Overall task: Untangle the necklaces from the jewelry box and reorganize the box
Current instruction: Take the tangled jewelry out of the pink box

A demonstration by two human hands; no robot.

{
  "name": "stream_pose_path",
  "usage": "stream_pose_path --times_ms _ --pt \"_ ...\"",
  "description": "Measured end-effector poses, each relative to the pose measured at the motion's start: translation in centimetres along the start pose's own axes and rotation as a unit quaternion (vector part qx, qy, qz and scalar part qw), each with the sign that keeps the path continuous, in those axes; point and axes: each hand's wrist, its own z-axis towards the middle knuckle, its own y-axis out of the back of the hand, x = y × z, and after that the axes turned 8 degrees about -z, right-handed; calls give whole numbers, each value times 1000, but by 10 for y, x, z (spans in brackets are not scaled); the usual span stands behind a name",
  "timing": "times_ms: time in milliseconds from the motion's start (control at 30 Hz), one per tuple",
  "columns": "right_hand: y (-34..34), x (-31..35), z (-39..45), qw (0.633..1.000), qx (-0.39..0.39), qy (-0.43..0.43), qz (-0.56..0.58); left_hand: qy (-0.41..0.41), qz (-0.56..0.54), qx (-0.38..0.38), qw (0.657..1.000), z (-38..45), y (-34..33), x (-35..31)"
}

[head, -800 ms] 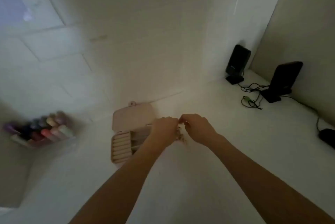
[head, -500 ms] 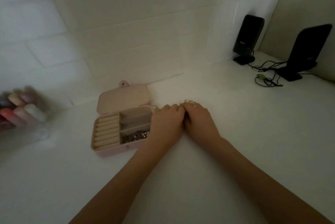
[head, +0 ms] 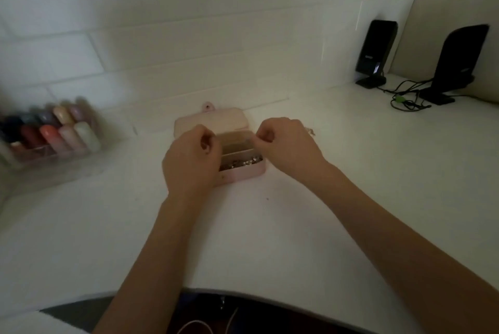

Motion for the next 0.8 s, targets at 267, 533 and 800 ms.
stream_pose_path --times_ms 267,533,800 --pt "-21 60 26 942 155 -42 -295 77 35 -18 996 8 -10 14" --pt "-18 60 24 939 164 -55 -296 76 59 -5 995 9 -13 15" --pt "-22 61 29 949 194 -84 -234 81 63 4 995 9 -12 13"
